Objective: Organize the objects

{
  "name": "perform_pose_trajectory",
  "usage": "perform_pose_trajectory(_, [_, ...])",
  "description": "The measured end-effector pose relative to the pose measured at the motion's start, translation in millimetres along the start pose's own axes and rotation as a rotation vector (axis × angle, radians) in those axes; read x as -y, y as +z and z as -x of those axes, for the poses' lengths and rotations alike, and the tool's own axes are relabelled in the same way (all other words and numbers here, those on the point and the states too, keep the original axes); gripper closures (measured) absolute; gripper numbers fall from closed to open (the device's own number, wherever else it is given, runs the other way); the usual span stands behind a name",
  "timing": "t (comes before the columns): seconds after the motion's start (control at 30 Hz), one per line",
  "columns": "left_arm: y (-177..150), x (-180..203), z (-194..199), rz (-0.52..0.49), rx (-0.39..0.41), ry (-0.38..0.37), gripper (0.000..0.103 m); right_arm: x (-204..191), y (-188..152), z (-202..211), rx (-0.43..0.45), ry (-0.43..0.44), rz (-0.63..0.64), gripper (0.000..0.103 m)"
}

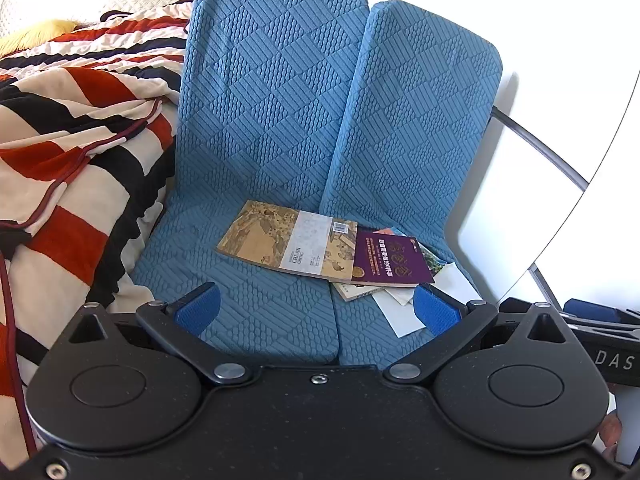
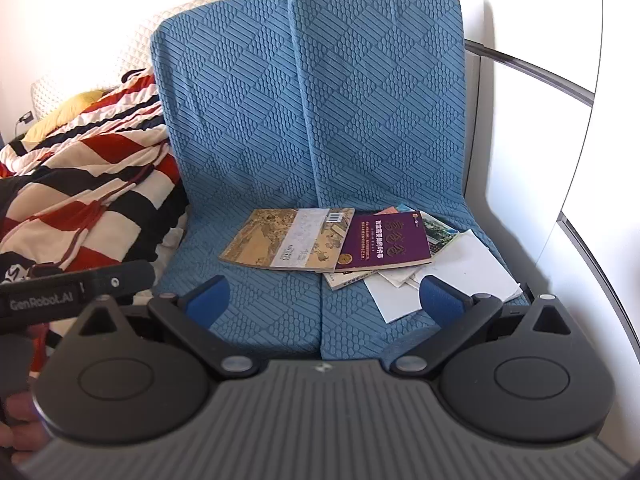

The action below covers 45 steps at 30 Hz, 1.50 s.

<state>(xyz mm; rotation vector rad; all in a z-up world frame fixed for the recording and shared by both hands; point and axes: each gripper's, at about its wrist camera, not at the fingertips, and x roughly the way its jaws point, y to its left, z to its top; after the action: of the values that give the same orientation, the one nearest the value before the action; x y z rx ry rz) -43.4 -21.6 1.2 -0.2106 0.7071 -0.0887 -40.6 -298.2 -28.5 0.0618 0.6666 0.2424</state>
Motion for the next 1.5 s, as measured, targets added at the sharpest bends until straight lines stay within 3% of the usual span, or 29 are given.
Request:
perform_pose_trajectory(0.33, [-7.4,2.0,8.2,-0.002,0.017,-0.005,0.0,-0.1,-7.2,5.7,0.023,0.06,0.006,0.0])
perform_pose_trajectory(0.57, [-13.3,-3.5,5.5,-0.015,0.026,0.004,0.0,-1.0,-15.2,0.2,0.041,0.029,0.006,0.0])
perform_pose_trajectory(1.1, [-24.3,-10.4,-25.6,-0.056,0.018,-0.021,0.0,2.4,-24.9,-27.9,0.065,0.05,0.003,0.0])
perform_pose_trajectory(1.5, [-19.4,-26.0,-50.1,-0.029,-0.017,-0.082,0.0,-0.3,-22.3,-51.8,0.038,0.027,-0.003,0.0])
